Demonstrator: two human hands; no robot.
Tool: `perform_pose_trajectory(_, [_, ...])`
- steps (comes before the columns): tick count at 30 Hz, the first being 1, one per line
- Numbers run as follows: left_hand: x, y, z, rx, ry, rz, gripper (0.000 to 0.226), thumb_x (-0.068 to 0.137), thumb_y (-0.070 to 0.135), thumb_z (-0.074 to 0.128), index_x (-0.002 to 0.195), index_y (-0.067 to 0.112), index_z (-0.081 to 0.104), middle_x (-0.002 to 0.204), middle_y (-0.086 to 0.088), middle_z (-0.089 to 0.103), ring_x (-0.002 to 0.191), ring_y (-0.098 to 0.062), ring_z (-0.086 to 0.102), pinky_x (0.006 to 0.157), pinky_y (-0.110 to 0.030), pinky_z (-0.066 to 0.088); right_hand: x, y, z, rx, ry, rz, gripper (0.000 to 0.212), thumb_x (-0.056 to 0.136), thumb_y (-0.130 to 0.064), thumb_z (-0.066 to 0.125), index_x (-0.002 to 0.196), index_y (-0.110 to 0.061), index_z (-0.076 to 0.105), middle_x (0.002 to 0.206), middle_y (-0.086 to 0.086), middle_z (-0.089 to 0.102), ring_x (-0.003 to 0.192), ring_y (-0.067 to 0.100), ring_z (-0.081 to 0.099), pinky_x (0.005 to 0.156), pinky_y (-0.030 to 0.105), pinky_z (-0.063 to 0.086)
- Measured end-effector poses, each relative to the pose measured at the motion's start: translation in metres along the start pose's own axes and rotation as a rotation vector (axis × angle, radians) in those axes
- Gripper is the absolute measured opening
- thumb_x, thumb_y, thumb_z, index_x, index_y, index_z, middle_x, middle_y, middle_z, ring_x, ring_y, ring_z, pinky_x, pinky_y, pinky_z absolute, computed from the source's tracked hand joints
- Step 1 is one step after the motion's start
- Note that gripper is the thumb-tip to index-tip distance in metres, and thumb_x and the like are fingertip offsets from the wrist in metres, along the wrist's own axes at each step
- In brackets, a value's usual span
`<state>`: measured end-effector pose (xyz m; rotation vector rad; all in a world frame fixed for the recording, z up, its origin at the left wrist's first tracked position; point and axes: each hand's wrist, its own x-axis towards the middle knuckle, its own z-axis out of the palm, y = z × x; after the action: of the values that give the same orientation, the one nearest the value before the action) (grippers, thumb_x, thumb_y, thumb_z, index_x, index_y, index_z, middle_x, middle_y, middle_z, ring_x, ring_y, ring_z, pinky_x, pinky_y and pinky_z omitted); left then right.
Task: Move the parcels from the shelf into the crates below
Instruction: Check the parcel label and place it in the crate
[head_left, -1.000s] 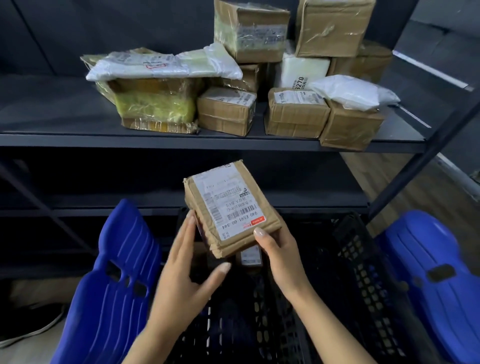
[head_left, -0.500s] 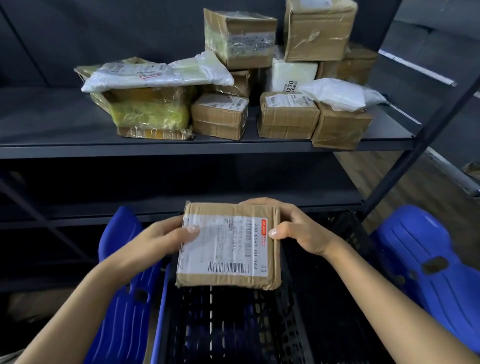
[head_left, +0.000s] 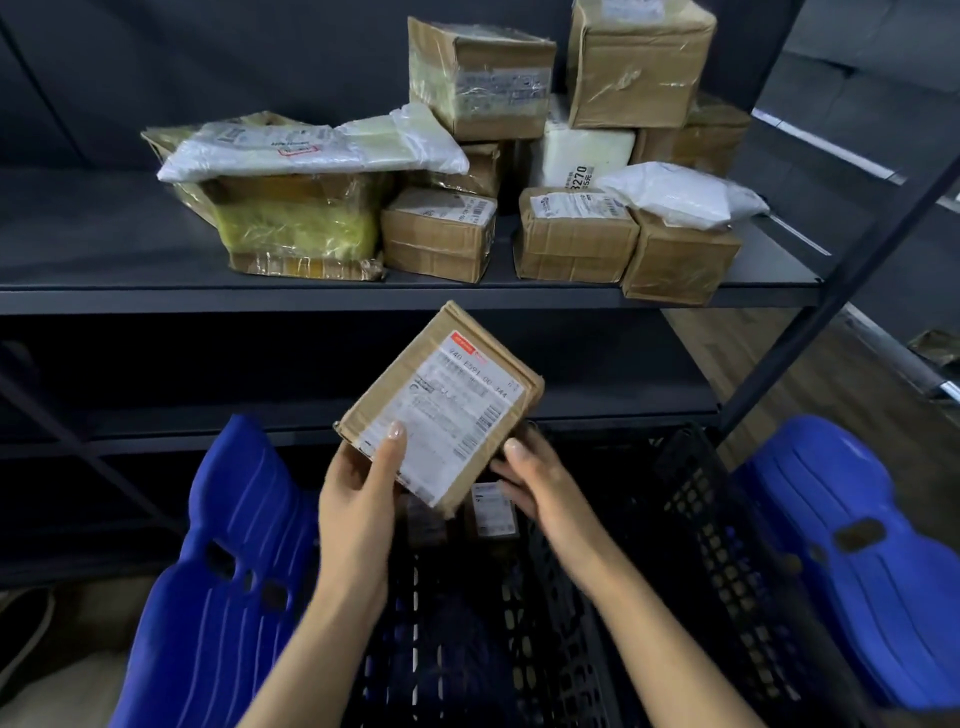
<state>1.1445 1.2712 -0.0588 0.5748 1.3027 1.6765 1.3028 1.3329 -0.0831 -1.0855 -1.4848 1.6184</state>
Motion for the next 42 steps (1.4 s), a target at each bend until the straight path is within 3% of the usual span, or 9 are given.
perform_pose_trajectory(3, [-0.013,-0.014,0.012,-0.01,0.056,0.009,0.068,0.065,0.054,0.072,0.123,0.022,0.059,0.116,0.003,0.07,0.108,-0.017,0.066,0.09,-0.038,0.053,-0.001,0.002,0.018,0.09,-0.017,-0.018,0.075,0.073,-0.062,0.065,0.138,-0.034,0.042,0.126,-0.018,0.062,0.118,0.004,0.058,0.102,0.029,0.047])
perform_pose_trajectory(7, [-0.015,-0.02,0.002,0.048,0.018,-0.036,0.075,0.066,0.058,0.076,0.128,0.022,0.054,0.118,0.001,0.069,0.109,-0.02,0.065,0.094,-0.043,0.05,0.003,-0.011,0.01,0.125,0.022,-0.074,0.064,0.074,-0.048,0.069,0.132,-0.029,0.051,0.125,-0.009,0.065,0.116,0.01,0.061,0.098,0.033,0.049])
perform_pose_trajectory(10, [-0.006,-0.01,-0.015,0.132,-0.013,-0.07,0.103,0.054,0.066,0.075,0.141,0.021,0.043,0.132,-0.001,0.06,0.119,-0.019,0.058,0.105,-0.046,0.042,0.005,-0.027,-0.007,0.034,-0.058,-0.084,0.06,0.074,-0.044,0.069,0.131,-0.033,0.052,0.122,-0.012,0.067,0.112,0.007,0.063,0.085,0.018,0.052])
perform_pose_trajectory(12, [0.002,0.001,-0.023,0.138,-0.106,-0.069,0.097,0.061,0.06,0.076,0.142,0.019,0.042,0.134,-0.003,0.058,0.12,-0.021,0.058,0.106,-0.047,0.041,0.006,-0.038,-0.017,-0.041,-0.13,-0.066,0.057,0.076,-0.045,0.068,0.13,-0.037,0.053,0.12,-0.015,0.067,0.11,0.004,0.064,0.082,0.012,0.05])
perform_pose_trajectory(19, [0.011,0.025,-0.012,0.234,-0.353,0.031,0.062,0.066,0.048,0.07,0.121,0.021,0.063,0.109,0.002,0.073,0.098,-0.017,0.071,0.07,-0.02,0.056,0.005,-0.052,-0.02,-0.088,-0.136,-0.078,0.06,0.075,-0.049,0.066,0.133,-0.04,0.05,0.119,-0.019,0.067,0.109,0.001,0.063,0.081,0.008,0.047])
perform_pose_trajectory(25, [0.016,0.027,-0.006,0.222,-0.339,0.063,0.041,0.07,0.048,0.069,0.107,0.032,0.07,0.107,0.002,0.074,0.095,-0.016,0.071,0.069,-0.018,0.055,-0.011,-0.032,-0.015,-0.076,-0.037,-0.085,0.092,0.072,-0.059,0.065,0.151,-0.029,0.028,0.133,-0.018,0.058,0.12,-0.005,0.054,0.096,0.015,0.045])
perform_pose_trajectory(30, [0.015,0.015,-0.006,0.253,-0.343,0.052,0.049,0.074,0.048,0.068,0.117,0.024,0.065,0.108,0.002,0.073,0.095,-0.016,0.071,0.069,-0.019,0.056,-0.022,-0.008,-0.004,-0.101,-0.055,-0.081,0.054,0.084,-0.053,0.063,0.134,-0.038,0.05,0.121,-0.023,0.065,0.114,-0.004,0.058,0.087,0.007,0.045])
perform_pose_trajectory(36, [0.016,-0.005,-0.013,0.327,-0.315,0.035,0.052,0.076,0.046,0.064,0.123,0.022,0.061,0.106,0.006,0.074,0.094,-0.012,0.071,0.068,-0.016,0.055,-0.019,0.018,0.001,-0.072,0.001,-0.058,0.052,0.084,-0.05,0.064,0.132,-0.037,0.053,0.121,-0.017,0.066,0.114,0.002,0.06,0.093,0.013,0.047])
perform_pose_trajectory(42, [0.023,-0.032,-0.041,0.615,-0.155,0.027,0.083,0.073,0.063,0.057,0.146,0.027,0.038,0.144,0.004,0.049,0.129,-0.01,0.047,0.105,-0.031,0.041,-0.017,0.054,0.003,-0.083,0.047,0.043,0.055,0.08,-0.06,0.062,0.13,-0.041,0.053,0.12,-0.023,0.065,0.113,-0.004,0.058,0.095,0.024,0.043])
